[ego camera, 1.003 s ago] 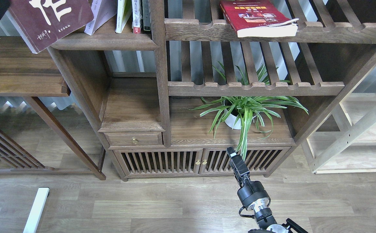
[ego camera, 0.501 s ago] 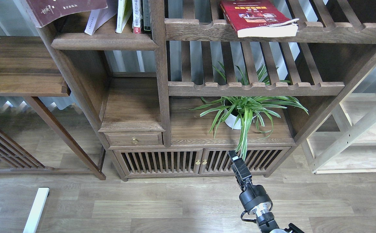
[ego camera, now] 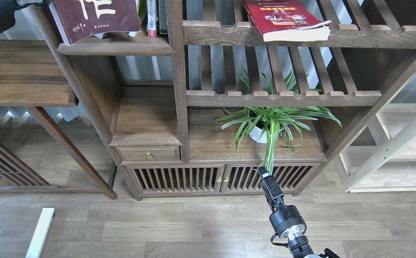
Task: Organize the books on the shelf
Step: 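Push the dark red book onto the top shelf beside the white book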
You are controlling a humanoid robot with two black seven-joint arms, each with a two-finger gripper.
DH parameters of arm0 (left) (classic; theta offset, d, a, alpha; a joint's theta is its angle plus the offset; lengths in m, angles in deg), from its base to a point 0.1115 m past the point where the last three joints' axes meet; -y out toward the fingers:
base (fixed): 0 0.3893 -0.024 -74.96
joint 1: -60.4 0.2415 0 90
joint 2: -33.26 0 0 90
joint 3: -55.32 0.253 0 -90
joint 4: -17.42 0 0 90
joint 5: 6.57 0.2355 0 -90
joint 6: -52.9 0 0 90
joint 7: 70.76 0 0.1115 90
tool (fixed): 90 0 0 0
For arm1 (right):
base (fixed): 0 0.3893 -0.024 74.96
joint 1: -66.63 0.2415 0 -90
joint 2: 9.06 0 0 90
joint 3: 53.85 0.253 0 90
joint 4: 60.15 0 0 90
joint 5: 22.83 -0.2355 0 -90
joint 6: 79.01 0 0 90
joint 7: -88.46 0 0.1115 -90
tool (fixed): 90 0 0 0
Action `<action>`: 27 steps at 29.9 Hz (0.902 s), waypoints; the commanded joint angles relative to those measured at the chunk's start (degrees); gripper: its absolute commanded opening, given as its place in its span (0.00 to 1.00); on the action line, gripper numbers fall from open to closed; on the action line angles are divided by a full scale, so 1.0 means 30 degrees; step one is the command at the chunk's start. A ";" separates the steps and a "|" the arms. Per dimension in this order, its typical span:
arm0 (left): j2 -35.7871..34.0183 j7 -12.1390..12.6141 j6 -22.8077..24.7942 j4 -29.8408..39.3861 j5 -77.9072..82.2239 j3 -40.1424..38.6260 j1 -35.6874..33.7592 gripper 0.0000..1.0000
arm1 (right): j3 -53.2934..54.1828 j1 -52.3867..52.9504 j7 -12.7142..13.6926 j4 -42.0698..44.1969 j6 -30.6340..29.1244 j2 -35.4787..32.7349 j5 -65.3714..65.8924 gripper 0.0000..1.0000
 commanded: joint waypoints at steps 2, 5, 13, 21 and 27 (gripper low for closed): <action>-0.0210 0.0126 0.0197 0.1365 -0.0019 -0.0597 0.0164 0.02 | -0.0001 -0.0003 -0.0002 -0.0005 0.0000 0.0002 0.0001 0.95; -0.0795 0.0184 0.0226 0.2275 -0.0165 -0.1212 0.0602 0.02 | -0.0001 -0.0003 -0.0002 -0.0005 0.0000 0.0002 -0.0028 0.95; -0.2700 0.0184 0.0664 0.4706 -0.1483 -0.3610 0.3616 0.02 | -0.0001 0.0056 0.0027 -0.0005 0.0000 0.0060 -0.0028 0.95; -0.2760 0.0360 0.2948 0.5557 -0.1512 -0.7039 0.6636 0.01 | -0.0118 0.0173 0.0027 0.0024 0.0000 0.0148 0.0001 0.95; -0.2731 0.0390 0.4121 0.5910 -0.1862 -0.8653 0.7780 0.01 | -0.0147 -0.0003 0.0027 0.0024 0.0000 0.0061 0.0001 0.95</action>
